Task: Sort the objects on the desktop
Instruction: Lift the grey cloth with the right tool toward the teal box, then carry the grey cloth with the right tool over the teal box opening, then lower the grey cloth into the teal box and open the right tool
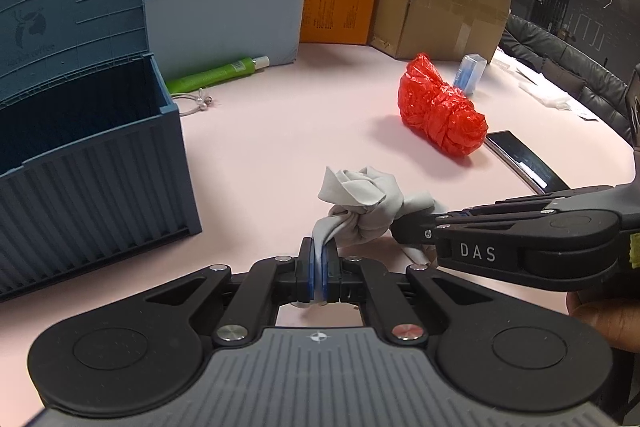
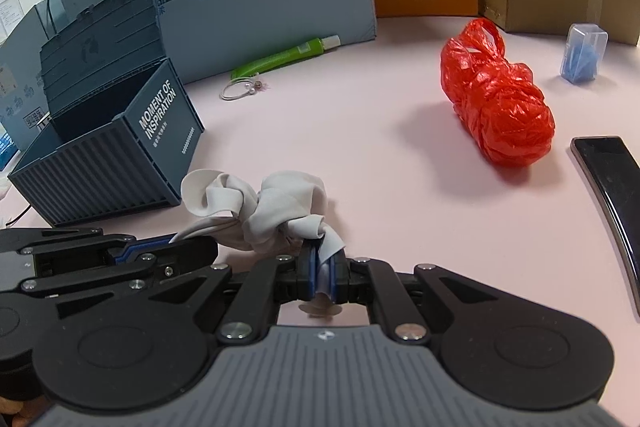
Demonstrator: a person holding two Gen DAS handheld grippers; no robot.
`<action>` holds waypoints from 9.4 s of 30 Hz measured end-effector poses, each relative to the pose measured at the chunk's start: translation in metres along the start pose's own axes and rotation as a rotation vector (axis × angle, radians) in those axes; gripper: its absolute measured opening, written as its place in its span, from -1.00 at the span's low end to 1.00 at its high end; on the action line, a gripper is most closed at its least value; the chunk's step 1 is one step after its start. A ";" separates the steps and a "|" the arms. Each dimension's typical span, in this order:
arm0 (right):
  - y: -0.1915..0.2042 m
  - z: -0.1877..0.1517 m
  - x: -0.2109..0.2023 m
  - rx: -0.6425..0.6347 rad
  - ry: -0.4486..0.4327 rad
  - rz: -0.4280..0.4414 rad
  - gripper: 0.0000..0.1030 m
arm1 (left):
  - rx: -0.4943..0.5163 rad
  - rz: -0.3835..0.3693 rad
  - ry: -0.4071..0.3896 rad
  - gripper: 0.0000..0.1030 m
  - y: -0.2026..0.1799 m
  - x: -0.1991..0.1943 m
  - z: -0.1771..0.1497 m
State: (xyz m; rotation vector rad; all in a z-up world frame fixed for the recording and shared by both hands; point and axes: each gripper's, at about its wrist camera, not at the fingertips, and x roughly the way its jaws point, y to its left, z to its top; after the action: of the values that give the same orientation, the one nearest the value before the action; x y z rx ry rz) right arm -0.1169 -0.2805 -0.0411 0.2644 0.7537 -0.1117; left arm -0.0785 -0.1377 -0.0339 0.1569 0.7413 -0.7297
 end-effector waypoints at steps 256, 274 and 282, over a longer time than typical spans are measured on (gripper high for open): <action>0.164 0.069 0.074 -0.152 -0.219 0.178 -0.88 | -0.208 0.368 -0.094 -0.43 0.165 -0.050 0.033; 0.157 0.063 0.054 -0.090 -0.259 0.196 -0.69 | -0.198 0.452 -0.146 0.02 0.151 -0.075 0.028; 0.150 0.057 0.043 -0.077 -0.270 0.207 -0.68 | -0.202 0.456 -0.158 0.07 0.140 -0.083 0.024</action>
State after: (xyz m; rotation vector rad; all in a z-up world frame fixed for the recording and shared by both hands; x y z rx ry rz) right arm -0.0188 -0.1522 -0.0011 0.2463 0.4587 0.0766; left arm -0.0159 0.0034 0.0226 0.0784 0.5948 -0.2275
